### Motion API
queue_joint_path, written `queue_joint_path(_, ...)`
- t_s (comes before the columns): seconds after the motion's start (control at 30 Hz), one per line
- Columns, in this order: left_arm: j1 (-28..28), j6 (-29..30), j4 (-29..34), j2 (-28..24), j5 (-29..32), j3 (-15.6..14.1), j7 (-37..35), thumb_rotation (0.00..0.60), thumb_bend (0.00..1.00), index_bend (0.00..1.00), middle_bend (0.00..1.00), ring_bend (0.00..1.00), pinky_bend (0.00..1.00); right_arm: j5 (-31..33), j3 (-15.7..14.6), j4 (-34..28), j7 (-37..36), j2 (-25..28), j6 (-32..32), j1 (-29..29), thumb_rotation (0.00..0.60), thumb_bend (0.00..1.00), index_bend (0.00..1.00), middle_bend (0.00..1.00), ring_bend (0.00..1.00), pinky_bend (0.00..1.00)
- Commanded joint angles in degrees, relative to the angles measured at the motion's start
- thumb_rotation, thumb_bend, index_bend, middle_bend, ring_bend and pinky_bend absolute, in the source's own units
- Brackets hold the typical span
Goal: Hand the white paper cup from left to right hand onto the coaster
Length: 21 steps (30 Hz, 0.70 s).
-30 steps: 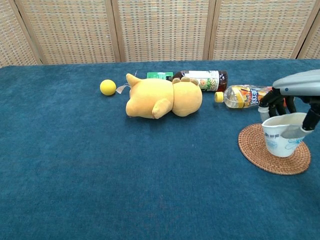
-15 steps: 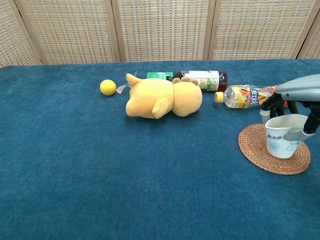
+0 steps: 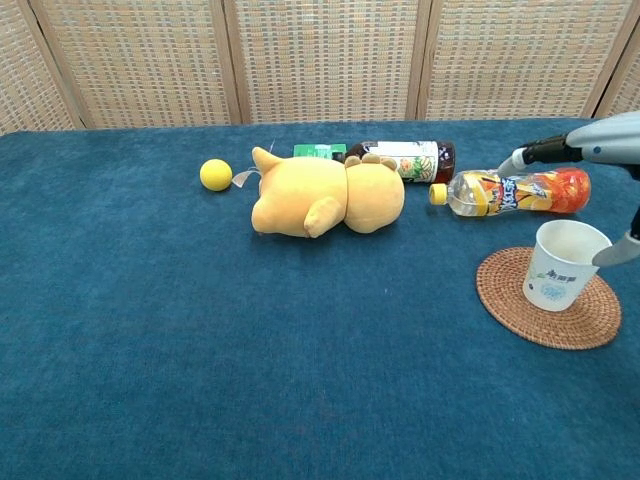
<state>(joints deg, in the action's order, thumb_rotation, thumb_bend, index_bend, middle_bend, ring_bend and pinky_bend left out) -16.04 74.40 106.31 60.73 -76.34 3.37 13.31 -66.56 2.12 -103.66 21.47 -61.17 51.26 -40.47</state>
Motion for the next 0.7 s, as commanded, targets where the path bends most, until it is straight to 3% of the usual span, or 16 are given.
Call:
queue_joint_path(0.03,0.3,0.4,0.0,-0.1,-0.4,-0.2,-0.2,0.6,0.0,0.0,0.0,0.0,0.0,-1.6,-0.5,-3.8,2.5,2.6,5.4,2.9,0.6,0.0,0.04,0.0,0.0,0.0)
queue_joint_path(0.07,0.4,0.5,0.0,-0.1,-0.5,-0.3,-0.2,0.6,0.0,0.0,0.0,0.0,0.0,-2.2,-0.7,-4.4,2.8,2.8,6.9,3.7,0.6,0.0,0.04,0.0,0.0,0.0)
queue_joint_path(0.13,1.7,2.2,-0.2,-0.1,-2.0,-1.2,-0.1,0.6,0.0,0.0,0.0,0.0,0.0,-7.0,-1.7,-5.9,2.0,2.5,17.9,9.8,0.6,0.0,0.03,0.0,0.0,0.0)
queue_joint_path(0.3,4.1,5.8,-1.4,0.6,-5.7,-2.8,-1.0,0.6,0.0,0.0,0.0,0.0,0.0,-16.4,-4.3,0.5,-1.9,-3.0,30.0,17.8,0.6,0.0,0.02,0.0,0.0,0.0)
queue_joint_path(0.5,6.0,7.9,-3.2,1.4,-8.8,-4.5,-1.5,0.6,0.0,0.0,0.0,0.0,0.0,-23.3,-6.4,9.4,-4.9,-7.1,36.8,22.8,0.6,0.0,0.02,0.0,0.0,0.0)
queue_joint_path(0.7,7.0,9.9,-4.6,2.3,-11.3,-4.7,-1.7,0.6,0.0,0.0,0.0,0.0,0.0,-24.8,-7.0,17.6,-7.8,-9.6,39.5,26.5,0.6,0.0,0.02,0.0,0.0,0.0)
